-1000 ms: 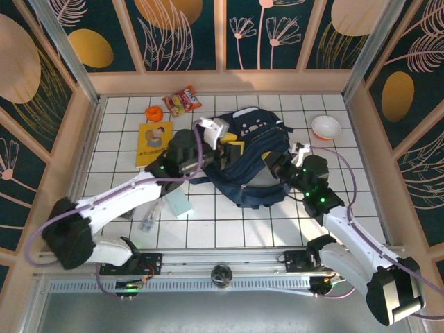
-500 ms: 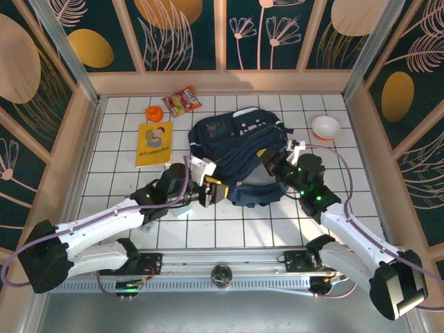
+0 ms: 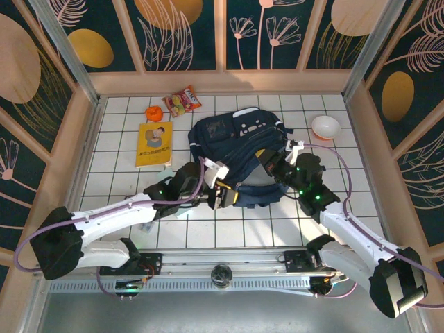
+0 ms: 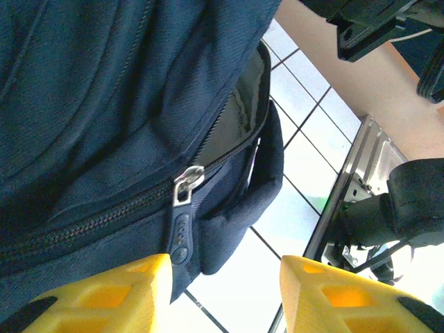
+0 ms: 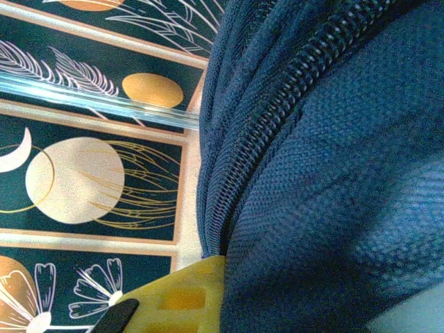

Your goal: Pack the student bag

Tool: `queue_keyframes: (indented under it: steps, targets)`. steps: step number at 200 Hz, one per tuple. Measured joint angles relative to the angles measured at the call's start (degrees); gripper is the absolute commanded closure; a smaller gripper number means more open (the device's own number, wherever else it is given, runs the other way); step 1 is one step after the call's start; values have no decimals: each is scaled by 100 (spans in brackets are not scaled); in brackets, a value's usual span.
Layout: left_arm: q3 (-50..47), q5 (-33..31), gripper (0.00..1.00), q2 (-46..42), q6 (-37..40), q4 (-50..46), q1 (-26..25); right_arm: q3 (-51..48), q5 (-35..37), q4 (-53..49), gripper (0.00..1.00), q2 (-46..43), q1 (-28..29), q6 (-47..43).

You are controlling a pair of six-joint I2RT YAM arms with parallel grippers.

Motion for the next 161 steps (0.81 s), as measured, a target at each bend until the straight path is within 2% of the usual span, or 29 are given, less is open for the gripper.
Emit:
queue_keyframes:
  steps: [46, 103, 115, 140, 161]
  targets:
    - [472, -505, 56, 216, 273, -352, -219, 76, 2, -2, 94, 76, 63, -20]
    - [535, -1174, 58, 492, 358, -715, -308, 98, 2, 0, 94, 76, 63, -20]
    - [535, -1335, 65, 492, 354, -739, -323, 98, 0, 0, 94, 76, 63, -22]
    - [522, -1655, 86, 492, 345, -756, -332, 149, -4, -22, 94, 76, 63, -59]
    - [472, -1790, 97, 490, 323, -750, -334, 210, -22, -94, 94, 76, 63, -92]
